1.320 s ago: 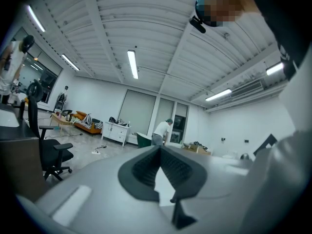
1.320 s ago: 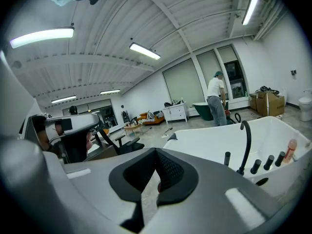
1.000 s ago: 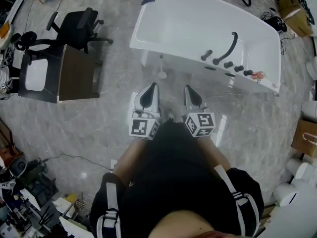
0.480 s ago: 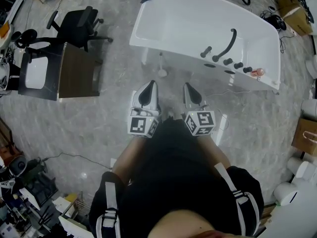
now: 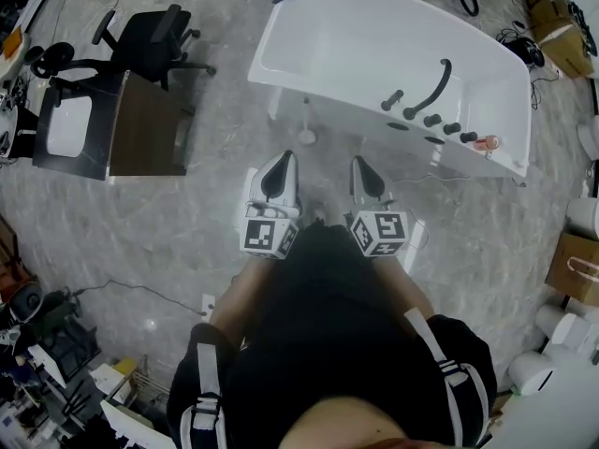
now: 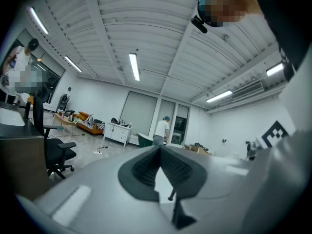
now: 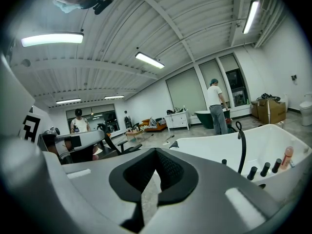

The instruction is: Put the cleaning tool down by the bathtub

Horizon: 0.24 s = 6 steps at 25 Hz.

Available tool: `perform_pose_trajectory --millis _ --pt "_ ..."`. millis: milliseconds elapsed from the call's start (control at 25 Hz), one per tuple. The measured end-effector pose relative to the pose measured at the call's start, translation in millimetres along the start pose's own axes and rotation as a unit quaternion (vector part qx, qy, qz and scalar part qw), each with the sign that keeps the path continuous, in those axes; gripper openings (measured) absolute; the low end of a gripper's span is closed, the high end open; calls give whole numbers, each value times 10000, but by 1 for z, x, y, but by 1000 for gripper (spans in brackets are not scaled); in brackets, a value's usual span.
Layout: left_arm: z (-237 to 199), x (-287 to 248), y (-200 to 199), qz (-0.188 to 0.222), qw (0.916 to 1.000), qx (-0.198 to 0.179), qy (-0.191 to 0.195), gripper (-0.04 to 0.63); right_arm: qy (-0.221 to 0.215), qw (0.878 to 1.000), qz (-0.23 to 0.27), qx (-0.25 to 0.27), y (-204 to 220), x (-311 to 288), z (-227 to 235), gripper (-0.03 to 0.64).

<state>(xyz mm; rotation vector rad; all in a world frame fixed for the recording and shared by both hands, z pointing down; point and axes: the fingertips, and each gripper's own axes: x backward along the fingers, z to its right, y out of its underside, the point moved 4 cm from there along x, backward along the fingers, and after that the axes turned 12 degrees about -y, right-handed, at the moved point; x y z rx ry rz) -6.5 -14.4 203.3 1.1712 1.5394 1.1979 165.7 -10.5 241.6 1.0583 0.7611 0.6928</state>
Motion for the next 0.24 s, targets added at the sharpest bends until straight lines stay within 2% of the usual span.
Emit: perform_pose_trajectory --millis 240 --pt "4 0 3 -2 10000 -26 39 6 -30 10000 47 -8 1 3 2 -3"
